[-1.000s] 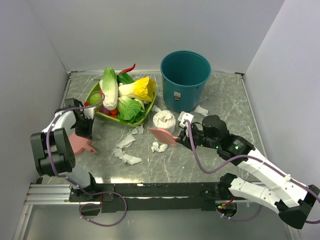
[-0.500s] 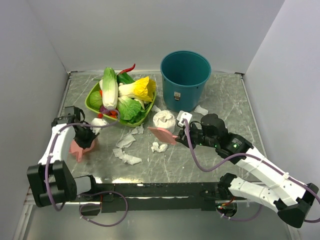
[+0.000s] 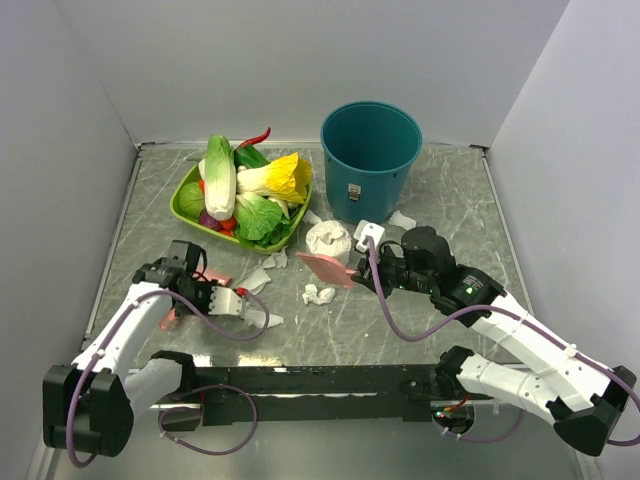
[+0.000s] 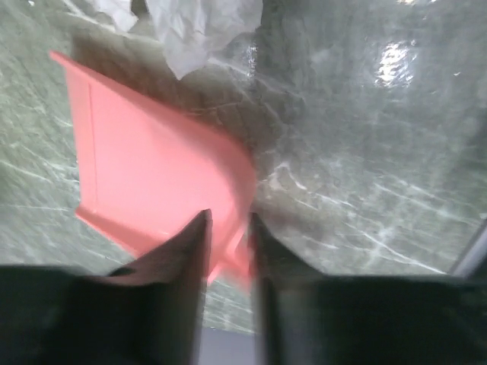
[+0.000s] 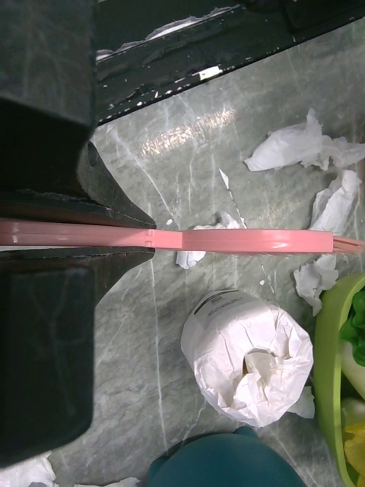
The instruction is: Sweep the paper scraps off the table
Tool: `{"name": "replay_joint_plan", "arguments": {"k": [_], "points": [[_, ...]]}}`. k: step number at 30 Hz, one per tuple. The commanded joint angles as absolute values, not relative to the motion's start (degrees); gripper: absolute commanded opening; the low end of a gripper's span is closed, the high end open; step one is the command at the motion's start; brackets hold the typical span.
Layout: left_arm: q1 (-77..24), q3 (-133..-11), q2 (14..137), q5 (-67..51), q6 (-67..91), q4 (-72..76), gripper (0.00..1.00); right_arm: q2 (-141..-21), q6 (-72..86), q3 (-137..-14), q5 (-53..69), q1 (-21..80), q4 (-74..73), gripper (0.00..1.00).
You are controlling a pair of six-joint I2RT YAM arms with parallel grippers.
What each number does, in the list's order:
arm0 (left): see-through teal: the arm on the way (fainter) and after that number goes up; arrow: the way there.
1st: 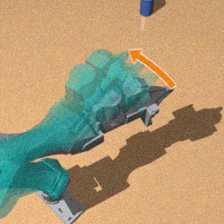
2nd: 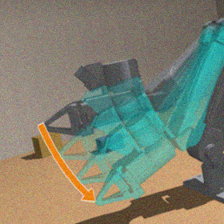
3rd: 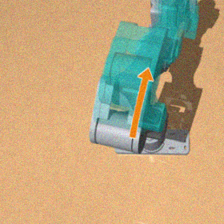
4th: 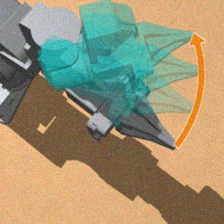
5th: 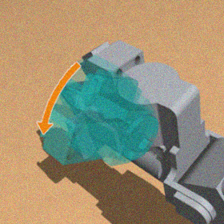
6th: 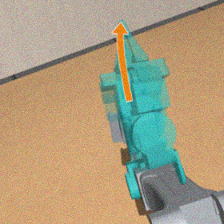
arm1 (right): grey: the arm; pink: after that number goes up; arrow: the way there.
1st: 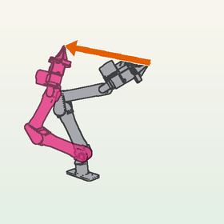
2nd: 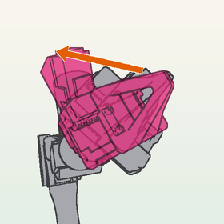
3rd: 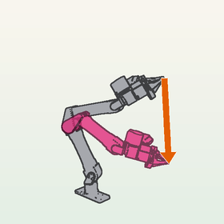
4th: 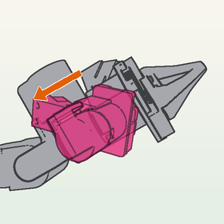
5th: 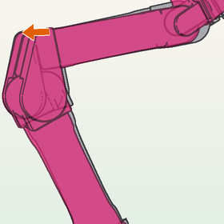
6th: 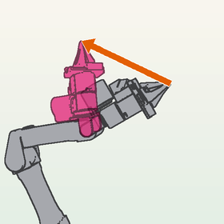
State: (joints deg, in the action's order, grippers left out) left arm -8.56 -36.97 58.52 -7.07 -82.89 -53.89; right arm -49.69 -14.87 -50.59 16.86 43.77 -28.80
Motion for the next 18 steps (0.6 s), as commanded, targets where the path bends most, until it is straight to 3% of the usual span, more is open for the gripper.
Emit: {"name": "replay_joint_plan", "arguments": {"k": [1,6,12,18], "points": [[-8.96,-37.17,55.29,-7.03,-78.89,-49.04,0.49,-48.78,-15.73,-52.56,16.35,42.81,-27.6,0.0],[-8.88,-41.39,50.46,-2.76,-45.09,-48.95,0.74,-47.73,-16.17,-52.38,16.17,41.93,-27.6,0.0],[-8.79,-41.22,48.52,2.98,-26.49,-58.43,0.81,-47.9,-15.82,-51.94,17.31,41.57,-27.25,0.0],[-3.97,-39.38,47.55,7.47,-22.33,-58.1,0.86,-49.83,-13.54,-53.43,19.07,41.57,-27.42,0.0]]}}
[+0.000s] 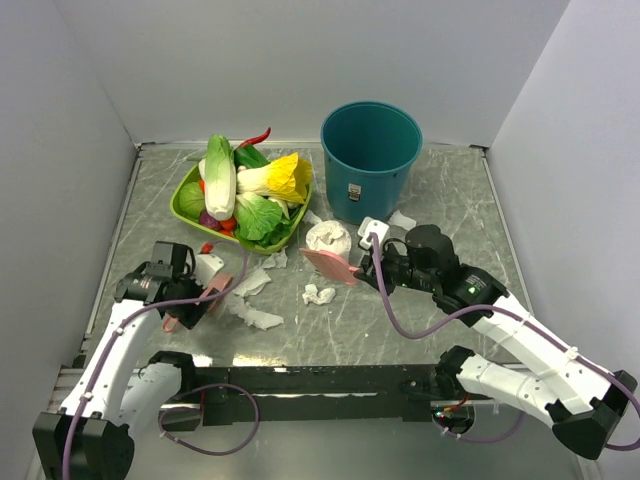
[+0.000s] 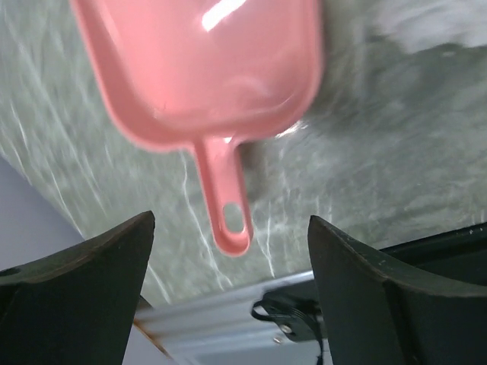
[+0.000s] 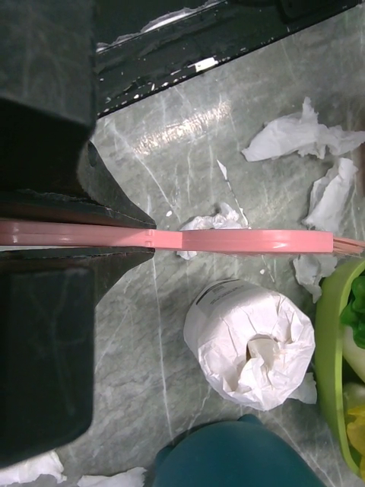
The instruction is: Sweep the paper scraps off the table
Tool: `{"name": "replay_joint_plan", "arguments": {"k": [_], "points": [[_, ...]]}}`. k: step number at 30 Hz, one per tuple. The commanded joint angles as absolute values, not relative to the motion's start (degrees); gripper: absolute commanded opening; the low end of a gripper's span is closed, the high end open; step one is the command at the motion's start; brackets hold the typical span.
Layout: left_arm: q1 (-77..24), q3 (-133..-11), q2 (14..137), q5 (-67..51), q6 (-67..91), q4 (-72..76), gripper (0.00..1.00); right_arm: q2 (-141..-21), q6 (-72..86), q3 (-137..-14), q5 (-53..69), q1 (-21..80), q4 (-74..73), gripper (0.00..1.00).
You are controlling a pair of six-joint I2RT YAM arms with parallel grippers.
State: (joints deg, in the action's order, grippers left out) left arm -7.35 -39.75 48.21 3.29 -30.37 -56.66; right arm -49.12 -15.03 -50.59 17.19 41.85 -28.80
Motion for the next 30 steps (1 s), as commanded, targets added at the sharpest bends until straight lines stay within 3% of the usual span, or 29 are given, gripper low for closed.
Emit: {"name": "replay_joint_plan", "arguments": {"k": [1,8,14,22,30], "points": [[-2.13,-39.29,49.2,7.91,-22.15,-57.83,0.86,-50.7,-13.36,-53.87,19.51,41.57,-27.6,0.0],[2.63,-39.46,57.29,8.17,-23.55,-57.93,0.84,-55.37,-13.45,-60.02,20.21,41.48,-29.79,0.0],[6.15,-37.7,63.27,11.08,-26.02,-52.39,0.78,-58.79,-14.24,-63.98,20.65,41.66,-33.3,0.0],[9.05,-38.15,66.09,5.37,-29.53,-50.37,0.69,-66.7,-16.96,-74.0,17.93,41.66,-42.52,0.0],[9.49,-35.68,66.53,2.46,-38.84,-46.5,0.47,-74.26,-23.64,-84.1,12.31,41.75,-49.39,0.0]]}}
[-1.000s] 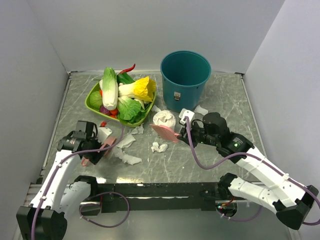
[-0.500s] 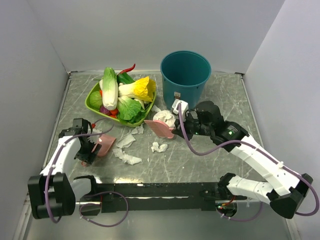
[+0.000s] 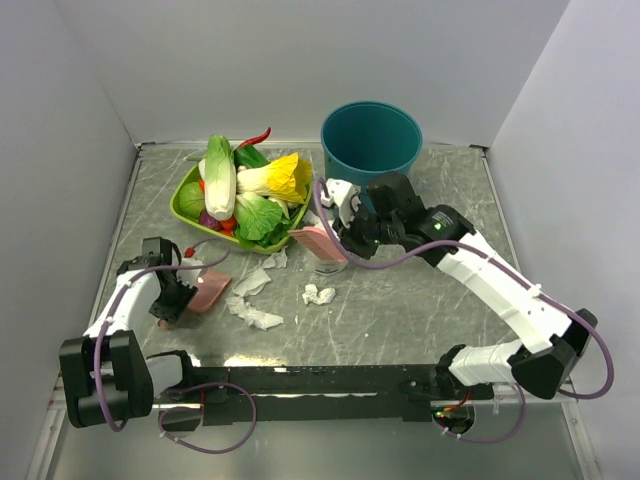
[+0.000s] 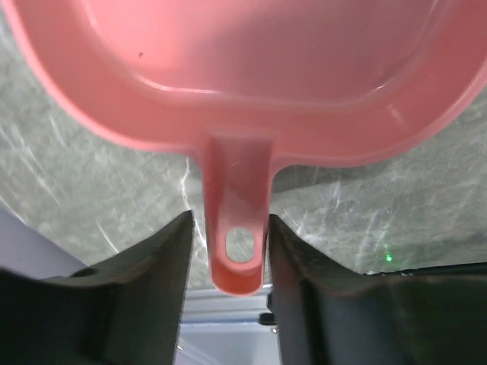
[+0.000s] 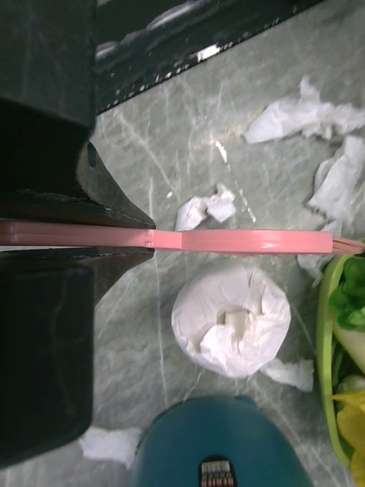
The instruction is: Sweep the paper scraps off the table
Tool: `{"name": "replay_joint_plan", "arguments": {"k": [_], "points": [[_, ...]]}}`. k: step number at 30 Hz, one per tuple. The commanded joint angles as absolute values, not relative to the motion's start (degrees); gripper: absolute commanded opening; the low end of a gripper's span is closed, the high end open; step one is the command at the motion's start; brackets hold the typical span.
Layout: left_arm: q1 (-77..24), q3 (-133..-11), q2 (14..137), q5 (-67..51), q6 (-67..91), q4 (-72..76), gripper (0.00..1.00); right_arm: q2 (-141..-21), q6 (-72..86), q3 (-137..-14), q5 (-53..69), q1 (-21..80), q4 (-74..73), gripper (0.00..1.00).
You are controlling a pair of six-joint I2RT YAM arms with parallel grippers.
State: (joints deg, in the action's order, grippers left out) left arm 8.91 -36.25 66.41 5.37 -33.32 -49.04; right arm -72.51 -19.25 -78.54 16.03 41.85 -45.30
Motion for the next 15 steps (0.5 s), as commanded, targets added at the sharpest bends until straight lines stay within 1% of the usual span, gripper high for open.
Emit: {"name": "replay_joint_plan", "arguments": {"k": [1,2,3,4,7,9,10,11,13,15], "points": [[9.49,-35.68,66.36,2.2,-39.46,-46.41,0.43,-74.62,-25.03,-84.72,11.78,41.92,-49.66,0.0],[9.49,-35.42,66.27,1.76,-40.59,-46.32,0.39,-74.97,-25.74,-85.16,10.73,42.1,-49.14,0.0],[9.41,-35.25,66.01,1.67,-41.13,-46.14,0.37,-74.97,-26.36,-85.17,10.55,42.1,-48.7,0.0],[9.49,-35.24,65.83,1.58,-41.92,-45.97,0.3,-74.88,-27.59,-84.73,10.55,42.1,-48.0,0.0],[9.49,-36.47,64.95,1.67,-41.05,-46.31,0.27,-73.66,-28.91,-82.72,10.81,42.1,-44.92,0.0],[9.58,-38.32,63.82,-0.95,-41.04,-48.42,0.24,-70.94,-29.0,-80.52,12.21,42.19,-41.77,0.0],[9.49,-39.02,63.29,-2.01,-41.92,-49.47,0.19,-69.88,-29.09,-78.07,12.91,42.1,-40.88,0.0],[9.49,-39.37,62.76,-2.89,-42.45,-51.31,0.17,-67.96,-28.74,-77.09,13.79,42.1,-40.26,0.0],[9.49,-39.9,61.0,-1.94,-43.85,-52.46,0.11,-66.28,-27.78,-74.81,16.5,42.1,-39.29,0.0],[9.58,-40.69,58.73,-0.54,-46.13,-55.36,0.08,-65.13,-28.3,-73.48,18.88,42.1,-38.42,0.0]]}}
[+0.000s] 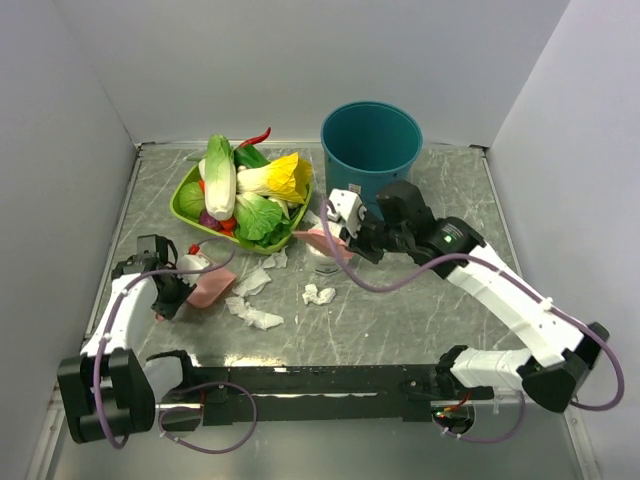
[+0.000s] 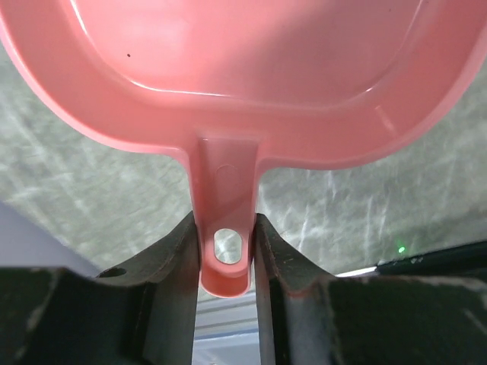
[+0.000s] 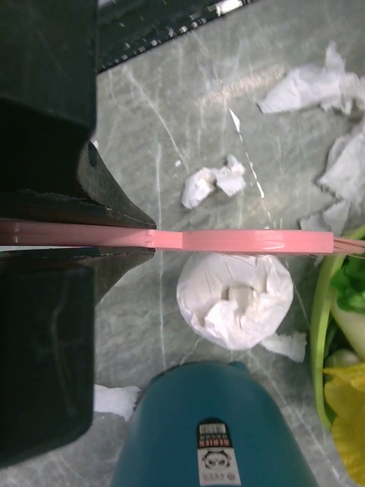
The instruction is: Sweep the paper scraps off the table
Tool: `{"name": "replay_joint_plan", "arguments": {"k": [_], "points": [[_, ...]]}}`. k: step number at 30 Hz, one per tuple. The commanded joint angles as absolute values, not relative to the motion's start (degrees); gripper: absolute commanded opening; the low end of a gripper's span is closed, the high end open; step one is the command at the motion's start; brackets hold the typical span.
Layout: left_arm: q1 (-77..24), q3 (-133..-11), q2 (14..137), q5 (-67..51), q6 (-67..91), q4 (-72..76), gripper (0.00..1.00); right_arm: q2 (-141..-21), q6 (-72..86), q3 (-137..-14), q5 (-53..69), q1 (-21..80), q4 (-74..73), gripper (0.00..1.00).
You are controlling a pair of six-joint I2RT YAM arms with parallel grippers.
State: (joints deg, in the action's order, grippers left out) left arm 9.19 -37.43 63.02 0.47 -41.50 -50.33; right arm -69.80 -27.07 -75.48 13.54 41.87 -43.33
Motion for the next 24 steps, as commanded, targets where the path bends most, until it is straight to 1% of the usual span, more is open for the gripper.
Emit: {"name": "replay_joint_plan", "arguments": {"k": [1,2,3,4,6,8,11,14,17,20,24], "points": [[9.58,-40.69,57.49,-0.18,-49.01,-56.15,0.04,-64.52,-28.74,-70.95,20.9,42.1,-37.45,0.0],[9.75,-40.52,56.26,-0.18,-50.7,-56.68,0.03,-64.25,-29.7,-69.54,22.31,42.1,-36.22,0.0],[9.76,-40.17,53.81,4.0,-52.28,-57.47,0.01,-64.07,-31.97,-68.3,23.8,42.1,-33.25,0.0],[9.84,-39.56,52.83,5.52,-54.73,-57.92,0.01,-64.25,-32.69,-66.72,25.99,42.19,-32.0,0.0],[10.28,-39.46,50.11,8.25,-56.68,-59.93,0.01,-65.47,-31.74,-67.93,26.71,42.71,-29.19,0.0],[10.81,-40.51,48.61,8.26,-56.08,-61.52,0.01,-67.41,-31.2,-69.43,30.39,42.8,-28.74,0.0],[11.34,-41.57,47.82,7.03,-53.71,-64.07,0.01,-69.17,-36.72,-69.53,33.83,45.33,-28.13,0.0],[11.51,-40.78,47.46,6.94,-51.77,-64.69,0.01,-71.62,-46.29,-68.21,35.06,47.45,-26.81,0.0],[11.51,-39.82,46.5,7.38,-50.54,-66.35,0.01,-75.05,-59.19,-67.94,34.9,49.74,-27.16,0.0],[11.6,-39.29,44.05,8.96,-50.36,-68.02,0.01,-77.25,-66.06,-65.05,33.32,51.06,-22.18,0.0],[11.51,-39.37,41.14,10.28,-51.68,-70.75,0.01,-80.58,-70.57,-60.92,31.29,51.15,-14.6,0.0]]}}
